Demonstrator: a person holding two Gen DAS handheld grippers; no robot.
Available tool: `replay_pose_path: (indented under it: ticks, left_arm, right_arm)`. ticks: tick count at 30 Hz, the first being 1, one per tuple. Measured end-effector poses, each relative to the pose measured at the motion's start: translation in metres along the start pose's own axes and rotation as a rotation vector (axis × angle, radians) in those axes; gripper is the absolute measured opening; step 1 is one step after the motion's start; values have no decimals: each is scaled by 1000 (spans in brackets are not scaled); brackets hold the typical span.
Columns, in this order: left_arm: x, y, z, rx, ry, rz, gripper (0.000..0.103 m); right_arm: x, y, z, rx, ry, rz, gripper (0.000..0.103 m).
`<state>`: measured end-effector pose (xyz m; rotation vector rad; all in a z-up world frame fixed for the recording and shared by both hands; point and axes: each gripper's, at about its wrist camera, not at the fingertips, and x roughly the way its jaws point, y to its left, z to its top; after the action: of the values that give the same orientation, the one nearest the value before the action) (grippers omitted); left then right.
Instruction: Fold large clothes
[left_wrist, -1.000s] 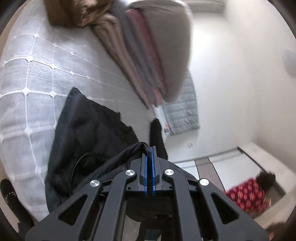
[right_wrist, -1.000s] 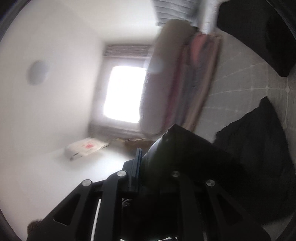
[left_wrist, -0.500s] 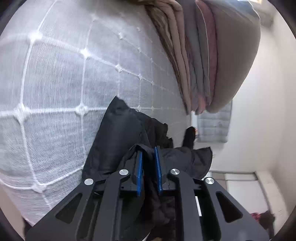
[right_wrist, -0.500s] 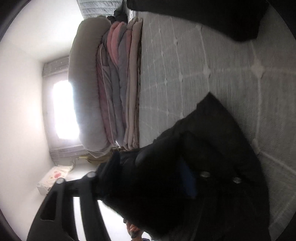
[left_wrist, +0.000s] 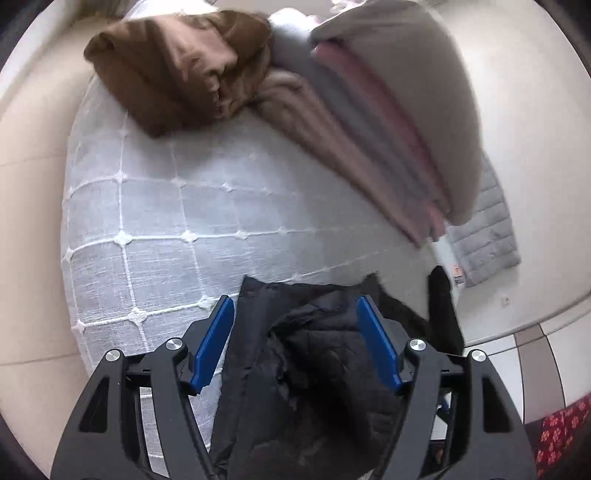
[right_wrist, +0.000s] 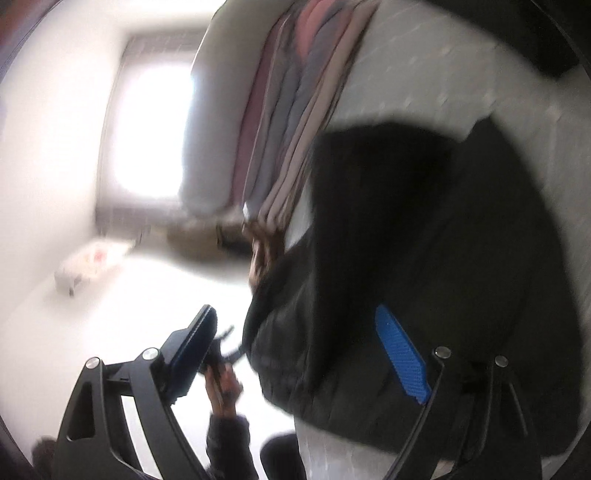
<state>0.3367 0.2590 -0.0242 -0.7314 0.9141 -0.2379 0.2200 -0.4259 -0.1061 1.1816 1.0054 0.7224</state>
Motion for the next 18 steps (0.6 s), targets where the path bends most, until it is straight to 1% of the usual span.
replay_pose_path:
  ticks: [1, 3, 5, 7, 9, 11, 12, 14, 15, 18]
  left_arm:
    - [-2, -4, -4, 21, 4, -20, 66]
    - [-5, -17, -16, 96, 29, -62, 67]
    - [-6, -31, -40, 222, 100, -103, 67]
    - [-2, -44, -61, 345, 167, -125, 67]
    - [0, -57, -89, 487, 228, -102, 67]
    - [6, -68, -113, 587, 288, -79, 67]
    - [9, -73, -120, 621, 309, -70, 67]
    - [20, -89, -139, 724, 344, -37, 67]
    - [23, -98, -146, 766, 358, -24, 67]
    - [37, -115, -158, 835, 400, -5, 67]
  right_arm:
    - [2, 1, -6, -6, 16, 2, 85]
    - [11, 5, -15, -22, 48, 1, 85]
    - [20, 6, -22, -30, 81, -3, 85]
    - [25, 7, -31, -44, 110, -15, 85]
    - [27, 12, -41, -63, 147, -24, 85]
    - [36, 14, -43, -73, 171, -25, 85]
    - [42, 16, -42, -79, 187, -24, 86]
    - [62, 20, -41, -81, 211, -16, 86]
    - [70, 21, -39, -80, 225, -11, 87]
    - [91, 24, -32, -79, 264, 4, 87]
